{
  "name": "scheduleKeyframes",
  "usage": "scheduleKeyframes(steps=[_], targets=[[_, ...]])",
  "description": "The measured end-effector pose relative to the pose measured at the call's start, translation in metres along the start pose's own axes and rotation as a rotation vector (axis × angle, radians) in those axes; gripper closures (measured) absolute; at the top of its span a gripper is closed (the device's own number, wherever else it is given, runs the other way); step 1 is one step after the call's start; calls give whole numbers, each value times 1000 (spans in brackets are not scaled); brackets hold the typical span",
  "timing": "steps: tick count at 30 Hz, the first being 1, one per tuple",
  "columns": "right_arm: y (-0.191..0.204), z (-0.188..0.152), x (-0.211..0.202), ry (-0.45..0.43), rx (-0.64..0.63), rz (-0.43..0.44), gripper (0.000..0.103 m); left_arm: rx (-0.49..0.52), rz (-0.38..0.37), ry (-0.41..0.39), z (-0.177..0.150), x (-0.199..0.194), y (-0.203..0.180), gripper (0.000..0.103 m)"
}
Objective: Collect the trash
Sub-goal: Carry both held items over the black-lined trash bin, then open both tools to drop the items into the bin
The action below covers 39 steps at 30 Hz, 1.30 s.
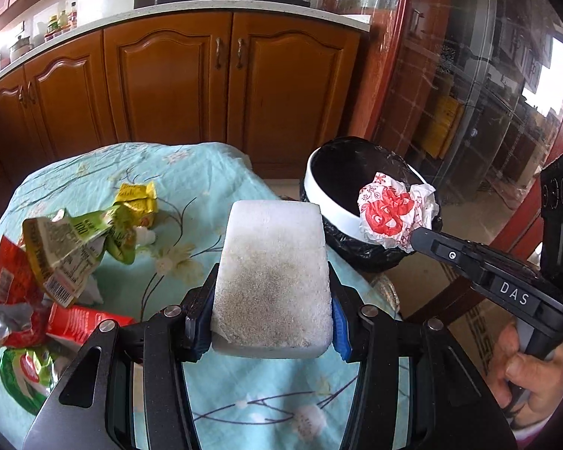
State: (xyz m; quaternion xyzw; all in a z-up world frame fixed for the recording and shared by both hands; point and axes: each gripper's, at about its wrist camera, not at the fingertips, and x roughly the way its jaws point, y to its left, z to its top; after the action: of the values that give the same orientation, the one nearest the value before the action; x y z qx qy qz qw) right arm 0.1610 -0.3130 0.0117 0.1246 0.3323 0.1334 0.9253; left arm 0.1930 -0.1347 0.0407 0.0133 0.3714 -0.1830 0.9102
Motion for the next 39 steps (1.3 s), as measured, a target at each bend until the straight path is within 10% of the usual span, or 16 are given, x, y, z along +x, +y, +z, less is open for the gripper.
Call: scheduleKeyframes(steps=[39], targets=[[-121, 64, 29, 110, 33, -184, 88, 193, -99, 260, 103, 154, -103, 53]])
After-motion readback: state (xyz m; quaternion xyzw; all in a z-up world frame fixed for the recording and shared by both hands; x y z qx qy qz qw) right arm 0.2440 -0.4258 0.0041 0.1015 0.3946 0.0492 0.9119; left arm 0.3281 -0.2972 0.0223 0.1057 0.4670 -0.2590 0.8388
